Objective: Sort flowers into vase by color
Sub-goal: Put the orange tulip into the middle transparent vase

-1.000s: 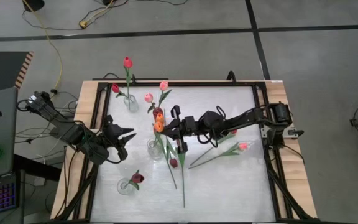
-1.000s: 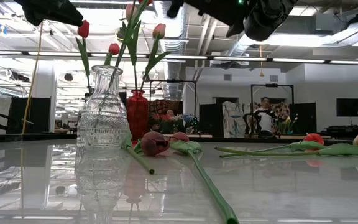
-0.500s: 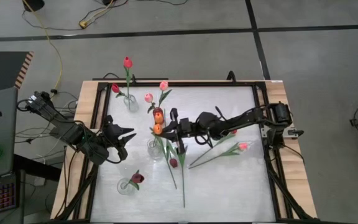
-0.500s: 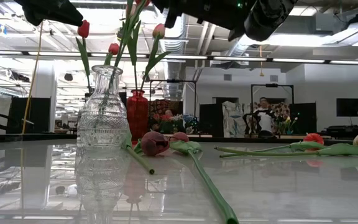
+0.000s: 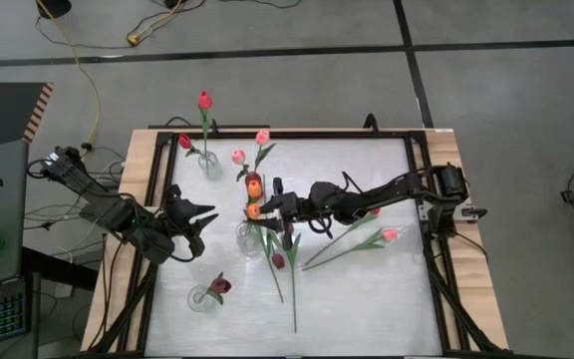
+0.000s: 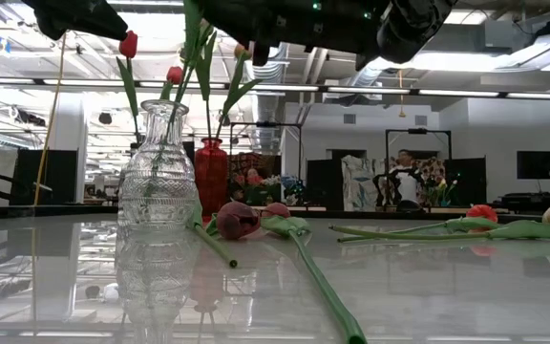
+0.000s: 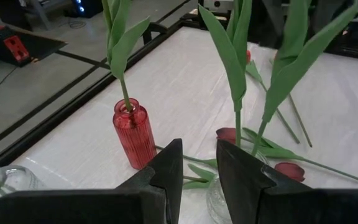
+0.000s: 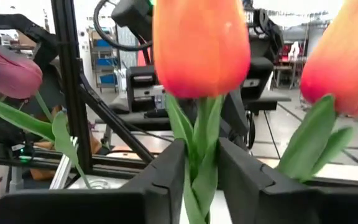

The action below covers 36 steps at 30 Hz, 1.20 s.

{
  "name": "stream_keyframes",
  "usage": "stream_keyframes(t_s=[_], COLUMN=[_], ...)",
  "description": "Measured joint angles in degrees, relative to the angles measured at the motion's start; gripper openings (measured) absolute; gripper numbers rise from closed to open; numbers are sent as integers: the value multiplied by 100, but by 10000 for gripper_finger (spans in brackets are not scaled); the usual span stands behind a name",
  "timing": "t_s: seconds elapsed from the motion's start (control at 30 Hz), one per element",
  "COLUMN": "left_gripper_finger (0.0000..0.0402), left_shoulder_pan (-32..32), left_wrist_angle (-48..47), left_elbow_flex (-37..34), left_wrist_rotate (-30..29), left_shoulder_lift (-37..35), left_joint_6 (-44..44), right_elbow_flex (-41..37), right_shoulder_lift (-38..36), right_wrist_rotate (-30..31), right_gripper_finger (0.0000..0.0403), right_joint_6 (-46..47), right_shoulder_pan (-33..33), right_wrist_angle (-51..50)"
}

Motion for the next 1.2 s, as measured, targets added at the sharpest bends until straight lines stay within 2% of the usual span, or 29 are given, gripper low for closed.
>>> stream_keyframes(t_s=[0.3,0.53,0.7,0.97,1.07,1.2], left_gripper_finger=[86,86,86,86,86,86], left_shoulder_pan=[0,0,0,2,0,2], left_wrist_angle=[0,-2,-17,-20,-17,-17], left_elbow_flex=[-1,-1,-4,-4,-4,-4], left_wrist_rotate=[57,61,87,98,96,95], left_shoulder_lift=[-1,1,-1,1,1,1], left_joint_6=[-42,-42,-42,-42,-42,-42], right_elbow_flex=[0,0,-2,-2,0,0], right_shoulder_lift=[-4,-132,-644,-1602,-1914,-2248], right_wrist_rotate=[2,2,49,305,306,306], right_gripper_finger=[193,210,208,207,207,207], right_joint_6=[175,21,-210,-133,372,1527], right_shoulder_pan=[-34,-37,-37,-37,-25,-17], right_wrist_angle=[-433,-874,-2028,-4589,-5406,-6463])
